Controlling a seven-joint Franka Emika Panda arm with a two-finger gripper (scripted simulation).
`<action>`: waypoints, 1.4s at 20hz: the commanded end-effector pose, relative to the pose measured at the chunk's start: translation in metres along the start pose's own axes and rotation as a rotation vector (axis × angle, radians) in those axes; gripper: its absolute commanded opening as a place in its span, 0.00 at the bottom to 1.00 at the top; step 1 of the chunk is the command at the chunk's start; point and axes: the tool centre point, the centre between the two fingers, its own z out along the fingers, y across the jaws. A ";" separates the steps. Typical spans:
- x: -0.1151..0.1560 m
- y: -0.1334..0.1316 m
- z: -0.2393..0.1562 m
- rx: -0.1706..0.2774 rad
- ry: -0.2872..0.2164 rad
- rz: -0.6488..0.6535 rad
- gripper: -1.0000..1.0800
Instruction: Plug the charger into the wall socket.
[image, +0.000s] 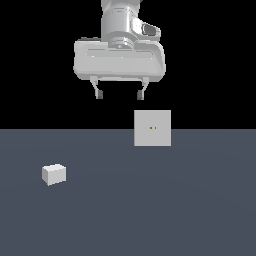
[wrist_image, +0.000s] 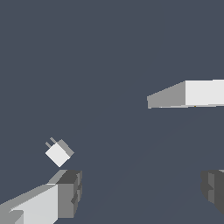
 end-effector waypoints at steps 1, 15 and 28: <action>0.000 0.000 0.000 0.000 0.000 0.000 0.96; -0.003 -0.019 0.017 0.021 0.062 -0.110 0.96; -0.014 -0.065 0.057 0.073 0.214 -0.378 0.96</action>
